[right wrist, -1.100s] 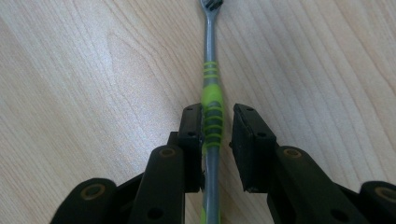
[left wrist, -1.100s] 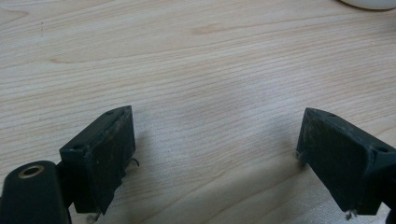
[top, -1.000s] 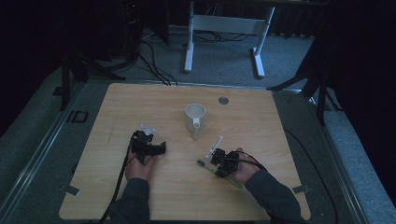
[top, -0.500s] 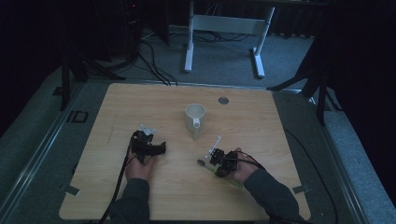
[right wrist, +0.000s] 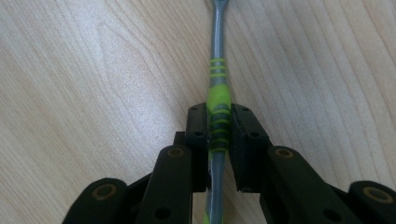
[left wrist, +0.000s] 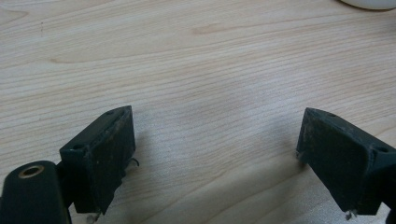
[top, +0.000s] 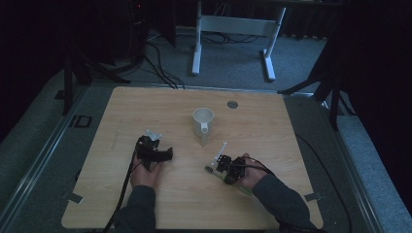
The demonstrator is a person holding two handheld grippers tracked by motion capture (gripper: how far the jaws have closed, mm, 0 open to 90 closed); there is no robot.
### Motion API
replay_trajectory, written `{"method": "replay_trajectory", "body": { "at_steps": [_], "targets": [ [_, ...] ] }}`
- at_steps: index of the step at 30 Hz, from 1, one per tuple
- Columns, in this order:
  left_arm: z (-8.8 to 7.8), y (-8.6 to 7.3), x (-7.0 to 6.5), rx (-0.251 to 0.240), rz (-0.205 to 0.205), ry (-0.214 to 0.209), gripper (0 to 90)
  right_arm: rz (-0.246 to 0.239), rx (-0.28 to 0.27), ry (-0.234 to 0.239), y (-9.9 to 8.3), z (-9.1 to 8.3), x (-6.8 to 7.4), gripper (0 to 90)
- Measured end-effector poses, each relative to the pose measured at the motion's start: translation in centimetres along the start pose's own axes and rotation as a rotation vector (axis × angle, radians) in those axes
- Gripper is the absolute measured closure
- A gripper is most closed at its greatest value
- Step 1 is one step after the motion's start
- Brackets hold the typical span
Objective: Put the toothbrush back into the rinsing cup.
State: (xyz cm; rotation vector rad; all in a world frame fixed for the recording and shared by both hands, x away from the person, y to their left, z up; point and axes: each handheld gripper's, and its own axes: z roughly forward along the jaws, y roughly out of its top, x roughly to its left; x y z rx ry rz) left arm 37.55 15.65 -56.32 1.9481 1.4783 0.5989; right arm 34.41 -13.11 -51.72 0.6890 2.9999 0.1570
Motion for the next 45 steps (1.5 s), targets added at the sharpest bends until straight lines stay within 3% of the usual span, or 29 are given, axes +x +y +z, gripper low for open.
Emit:
{"method": "replay_trajectory", "body": {
  "at_steps": [11, 29, 36, 45],
  "targets": [
    [0.0, 0.0, 0.0, 0.000, 0.000, 0.000, 11.8, 0.024, -0.040, 0.013, -0.5, -0.9, -0.5, 78.8],
    [0.0, 0.0, 0.0, 0.000, 0.000, 0.000, 11.8, 0.116, -0.175, 0.062, -1.5, -2.6, -2.1, 78.8],
    [0.0, 0.0, 0.0, 0.000, 0.000, 0.000, 11.8, 0.181, -0.245, 0.089, -1.9, -2.9, -2.7, 78.8],
    [0.0, 0.0, 0.0, 0.000, 0.000, 0.000, 11.8, 0.231, -0.321, 0.084, -2.2, -3.3, -3.3, 78.7]
  ]
}}
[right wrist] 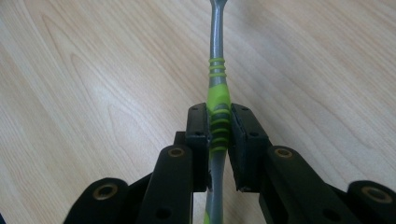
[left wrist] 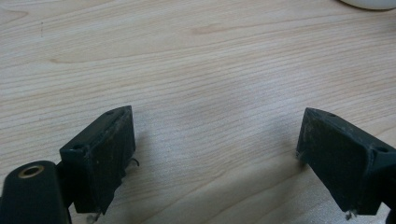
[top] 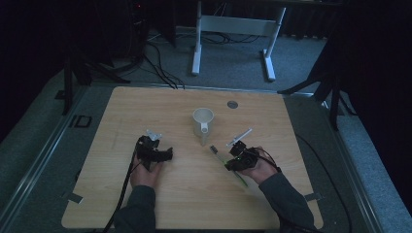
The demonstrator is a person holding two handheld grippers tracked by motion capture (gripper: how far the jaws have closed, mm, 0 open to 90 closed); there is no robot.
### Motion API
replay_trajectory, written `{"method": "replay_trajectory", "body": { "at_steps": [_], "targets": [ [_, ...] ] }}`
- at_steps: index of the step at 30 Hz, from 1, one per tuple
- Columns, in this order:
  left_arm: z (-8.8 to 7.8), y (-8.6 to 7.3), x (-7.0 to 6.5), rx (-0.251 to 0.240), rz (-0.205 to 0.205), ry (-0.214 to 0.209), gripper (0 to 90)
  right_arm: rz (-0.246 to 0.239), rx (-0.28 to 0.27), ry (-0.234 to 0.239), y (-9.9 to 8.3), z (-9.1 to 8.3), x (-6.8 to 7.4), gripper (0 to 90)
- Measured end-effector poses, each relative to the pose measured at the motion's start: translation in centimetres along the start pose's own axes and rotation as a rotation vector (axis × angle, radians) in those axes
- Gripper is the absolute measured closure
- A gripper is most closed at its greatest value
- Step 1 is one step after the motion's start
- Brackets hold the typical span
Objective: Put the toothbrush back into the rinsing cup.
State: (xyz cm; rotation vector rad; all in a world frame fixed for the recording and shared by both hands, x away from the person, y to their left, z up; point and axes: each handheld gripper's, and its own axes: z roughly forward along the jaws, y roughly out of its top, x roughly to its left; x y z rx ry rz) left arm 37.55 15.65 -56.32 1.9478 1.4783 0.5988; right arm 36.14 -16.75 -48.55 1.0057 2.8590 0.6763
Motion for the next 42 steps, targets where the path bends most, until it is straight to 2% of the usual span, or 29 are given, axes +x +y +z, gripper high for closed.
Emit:
{"method": "replay_trajectory", "body": {
  "at_steps": [15, 26, 42],
  "targets": [
    [0.0, 0.0, 0.0, 0.000, 0.000, 0.000, 11.8, 0.067, -0.107, -0.004, -0.1, -0.7, -0.8, 78.7],
    [0.0, 0.0, 0.0, 0.000, 0.000, 0.000, 11.8, 0.087, -0.148, -0.001, 0.1, -0.7, -0.9, 78.8],
    [0.0, 0.0, 0.0, 0.000, 0.000, 0.000, 11.8, 0.125, -0.223, -0.019, 0.1, -1.2, -1.3, 78.8]
  ]
}}
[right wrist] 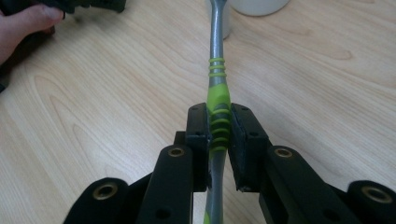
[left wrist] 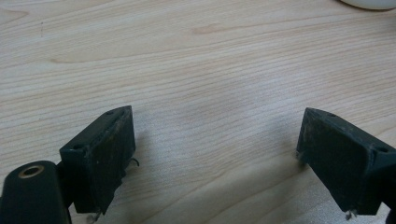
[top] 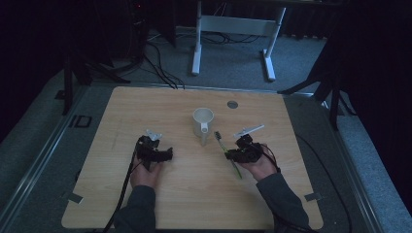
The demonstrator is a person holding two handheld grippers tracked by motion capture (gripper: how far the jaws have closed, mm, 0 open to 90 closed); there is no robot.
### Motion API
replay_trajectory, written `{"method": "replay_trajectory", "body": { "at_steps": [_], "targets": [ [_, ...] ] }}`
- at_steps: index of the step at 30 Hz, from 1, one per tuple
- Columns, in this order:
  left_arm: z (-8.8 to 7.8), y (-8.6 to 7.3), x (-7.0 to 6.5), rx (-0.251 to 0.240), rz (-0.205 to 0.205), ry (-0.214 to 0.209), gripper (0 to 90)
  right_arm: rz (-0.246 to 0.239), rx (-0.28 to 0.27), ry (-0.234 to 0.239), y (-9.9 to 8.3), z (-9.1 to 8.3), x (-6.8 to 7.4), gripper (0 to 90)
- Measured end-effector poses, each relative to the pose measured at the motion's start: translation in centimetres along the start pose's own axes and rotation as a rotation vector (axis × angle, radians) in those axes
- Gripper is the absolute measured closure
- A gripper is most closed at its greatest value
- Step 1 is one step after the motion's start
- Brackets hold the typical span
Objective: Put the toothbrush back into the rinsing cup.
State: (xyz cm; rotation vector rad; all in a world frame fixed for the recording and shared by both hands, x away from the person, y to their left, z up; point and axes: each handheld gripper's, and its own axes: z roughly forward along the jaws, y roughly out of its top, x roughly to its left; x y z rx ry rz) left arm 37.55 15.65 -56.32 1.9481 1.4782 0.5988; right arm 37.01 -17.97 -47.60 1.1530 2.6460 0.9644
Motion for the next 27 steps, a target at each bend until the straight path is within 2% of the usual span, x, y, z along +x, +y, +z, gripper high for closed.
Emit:
{"method": "replay_trajectory", "body": {
  "at_steps": [19, 27],
  "targets": [
    [0.00, 0.00, 0.00, 0.000, 0.000, 0.000, 11.8, 0.038, -0.092, -0.024, 0.00, -0.84, -0.61, 78.8],
    [0.00, 0.00, 0.00, 0.000, 0.000, 0.000, 11.8, 0.033, -0.110, -0.018, 0.27, -0.99, -0.54, 78.8]
  ]
}}
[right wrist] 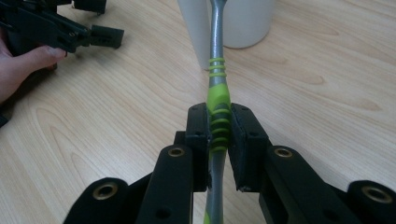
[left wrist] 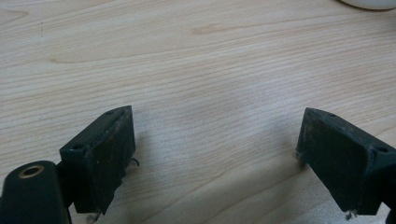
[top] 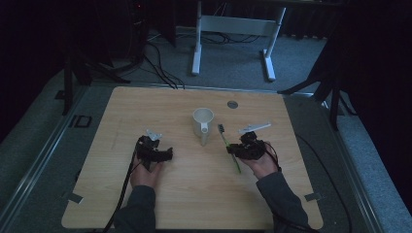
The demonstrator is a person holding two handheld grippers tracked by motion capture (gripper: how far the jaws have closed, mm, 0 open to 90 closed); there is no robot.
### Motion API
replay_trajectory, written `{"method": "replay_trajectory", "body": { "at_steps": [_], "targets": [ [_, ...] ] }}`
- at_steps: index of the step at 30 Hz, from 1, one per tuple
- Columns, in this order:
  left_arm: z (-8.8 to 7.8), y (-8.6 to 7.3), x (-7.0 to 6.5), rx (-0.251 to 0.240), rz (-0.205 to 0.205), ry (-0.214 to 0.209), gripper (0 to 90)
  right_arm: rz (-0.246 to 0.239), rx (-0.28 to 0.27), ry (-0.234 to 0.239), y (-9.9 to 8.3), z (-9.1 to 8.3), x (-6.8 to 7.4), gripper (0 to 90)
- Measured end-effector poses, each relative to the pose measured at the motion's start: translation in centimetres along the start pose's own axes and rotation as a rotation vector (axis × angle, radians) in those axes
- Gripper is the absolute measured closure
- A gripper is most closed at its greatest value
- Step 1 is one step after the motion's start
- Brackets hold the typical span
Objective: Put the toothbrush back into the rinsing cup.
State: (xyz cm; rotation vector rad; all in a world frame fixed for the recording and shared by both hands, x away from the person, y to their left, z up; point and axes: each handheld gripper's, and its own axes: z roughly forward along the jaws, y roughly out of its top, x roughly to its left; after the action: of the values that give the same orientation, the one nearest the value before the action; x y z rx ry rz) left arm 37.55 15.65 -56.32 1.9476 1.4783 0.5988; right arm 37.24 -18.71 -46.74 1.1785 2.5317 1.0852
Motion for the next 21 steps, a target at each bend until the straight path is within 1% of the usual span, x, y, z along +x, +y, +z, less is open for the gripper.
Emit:
{"method": "replay_trajectory", "body": {
  "at_steps": [10, 21],
  "targets": [
    [0.00, 0.00, 0.00, -0.001, 0.000, 0.000, 11.8, 0.006, -0.034, 0.011, 0.38, -0.12, 0.21, 78.8],
    [0.00, 0.00, 0.00, 0.000, -0.001, 0.000, 11.8, 0.007, -0.063, 0.012, 0.65, -0.35, 0.29, 78.8]
  ]
}}
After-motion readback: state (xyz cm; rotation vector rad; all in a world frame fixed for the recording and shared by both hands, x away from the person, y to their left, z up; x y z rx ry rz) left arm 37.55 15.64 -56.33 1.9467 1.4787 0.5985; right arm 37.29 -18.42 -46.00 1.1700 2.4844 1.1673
